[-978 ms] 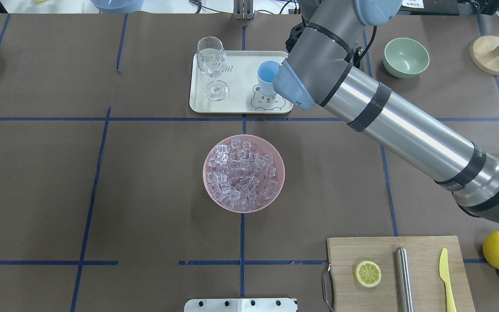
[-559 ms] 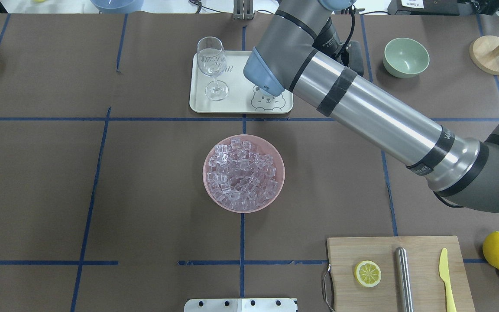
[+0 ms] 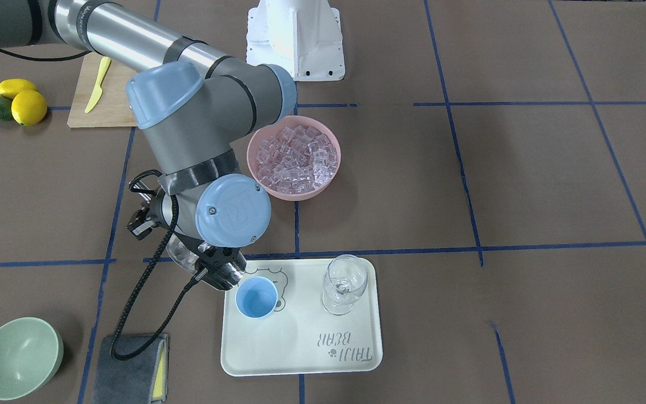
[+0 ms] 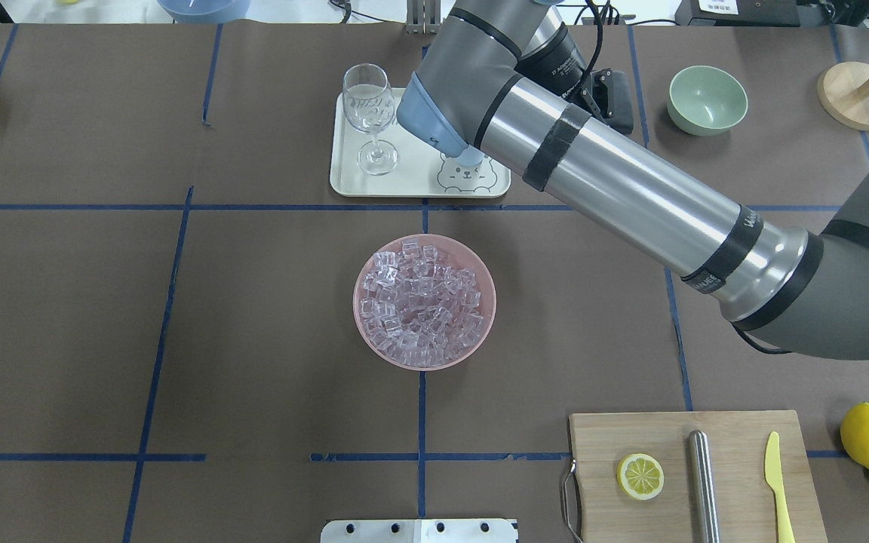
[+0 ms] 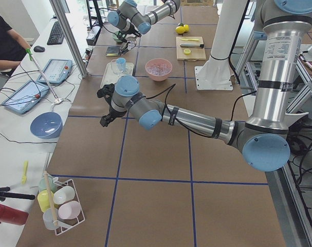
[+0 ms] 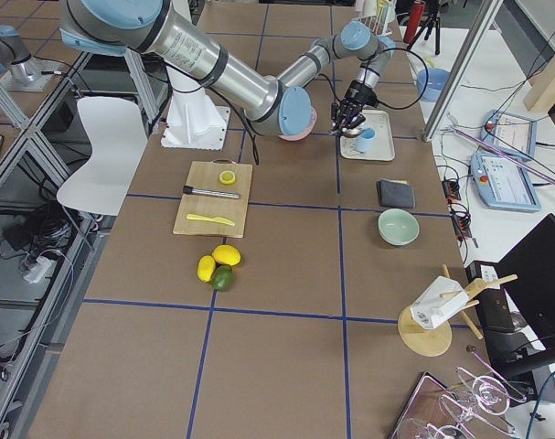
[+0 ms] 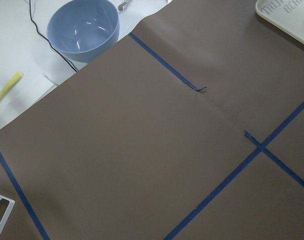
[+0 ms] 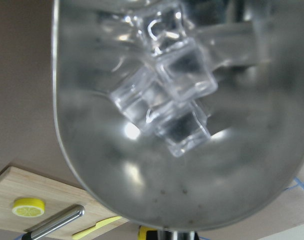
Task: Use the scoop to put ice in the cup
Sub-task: 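Move the scoop over the blue cup and tip ice into it with the right gripper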
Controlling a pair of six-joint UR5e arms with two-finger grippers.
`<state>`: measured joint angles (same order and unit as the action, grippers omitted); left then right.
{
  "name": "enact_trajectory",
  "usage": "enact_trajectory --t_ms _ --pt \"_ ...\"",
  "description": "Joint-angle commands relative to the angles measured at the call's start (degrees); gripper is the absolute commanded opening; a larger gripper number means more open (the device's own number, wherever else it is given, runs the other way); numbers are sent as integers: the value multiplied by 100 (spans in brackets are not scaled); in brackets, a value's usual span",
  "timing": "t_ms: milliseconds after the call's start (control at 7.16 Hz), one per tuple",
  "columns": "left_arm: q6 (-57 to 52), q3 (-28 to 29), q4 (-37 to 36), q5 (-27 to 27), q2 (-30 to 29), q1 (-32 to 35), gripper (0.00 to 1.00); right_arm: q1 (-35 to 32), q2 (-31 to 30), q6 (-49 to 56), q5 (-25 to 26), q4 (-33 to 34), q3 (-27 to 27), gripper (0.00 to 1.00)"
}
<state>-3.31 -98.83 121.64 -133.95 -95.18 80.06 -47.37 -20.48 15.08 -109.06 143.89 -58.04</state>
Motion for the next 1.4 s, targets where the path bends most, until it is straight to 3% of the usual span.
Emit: enact_trajectory --t_ms 0,1258 --pt "-3 4 0 0 17 -8 100 9 88 21 130 95 118 0" --pt "-3 -14 -9 -166 -36 1 100 9 255 83 351 429 250 0"
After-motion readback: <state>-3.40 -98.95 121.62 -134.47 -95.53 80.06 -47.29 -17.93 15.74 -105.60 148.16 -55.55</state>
